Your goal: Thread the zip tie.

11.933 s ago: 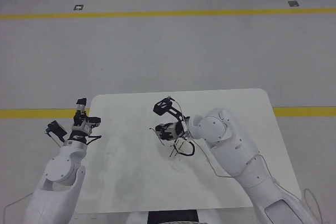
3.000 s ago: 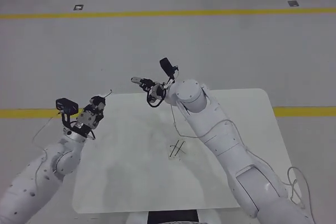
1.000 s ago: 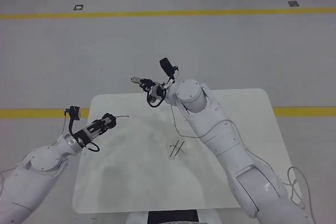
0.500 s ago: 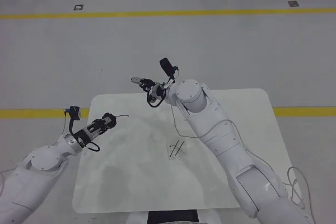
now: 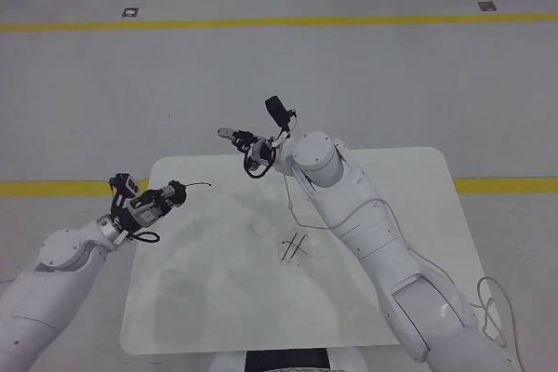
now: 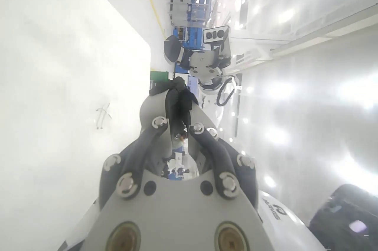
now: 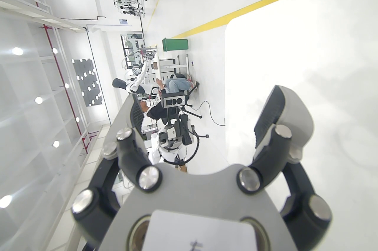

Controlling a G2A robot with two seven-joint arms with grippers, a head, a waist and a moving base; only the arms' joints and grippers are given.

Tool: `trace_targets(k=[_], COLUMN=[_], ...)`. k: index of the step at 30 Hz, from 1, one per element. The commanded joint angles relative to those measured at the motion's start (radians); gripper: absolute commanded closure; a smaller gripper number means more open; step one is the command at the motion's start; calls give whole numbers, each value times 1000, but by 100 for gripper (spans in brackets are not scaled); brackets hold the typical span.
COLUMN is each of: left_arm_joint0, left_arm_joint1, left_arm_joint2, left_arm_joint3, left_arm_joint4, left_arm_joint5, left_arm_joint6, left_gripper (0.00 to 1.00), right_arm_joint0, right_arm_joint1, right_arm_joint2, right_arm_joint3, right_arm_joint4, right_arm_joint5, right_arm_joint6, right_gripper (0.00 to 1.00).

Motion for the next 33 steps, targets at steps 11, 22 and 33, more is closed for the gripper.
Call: trace_targets(k=[11,22,33], left_arm_joint0=[-67,-68,-89], left_arm_joint1=[-24,-39,-52], left_arm_joint2=[41,13,10], left_arm_joint3=[63,84,117], left_arm_joint4=[31,-229,-287], left_arm_joint5=[-50,113,159], left_arm_joint6=[-25,-141,-200], left_gripper=[100,100,100], right_arm_joint0=[0,-46,-28], right_arm_joint1=[0,17,10], right_arm_joint2=[0,77,69], right_arm_joint3=[0,30,106], right_arm_joint4=[0,170,303], right_arm_joint5=[0,-107,-170], right_arm_joint6=[0,142,237], right_gripper=[0,0,0])
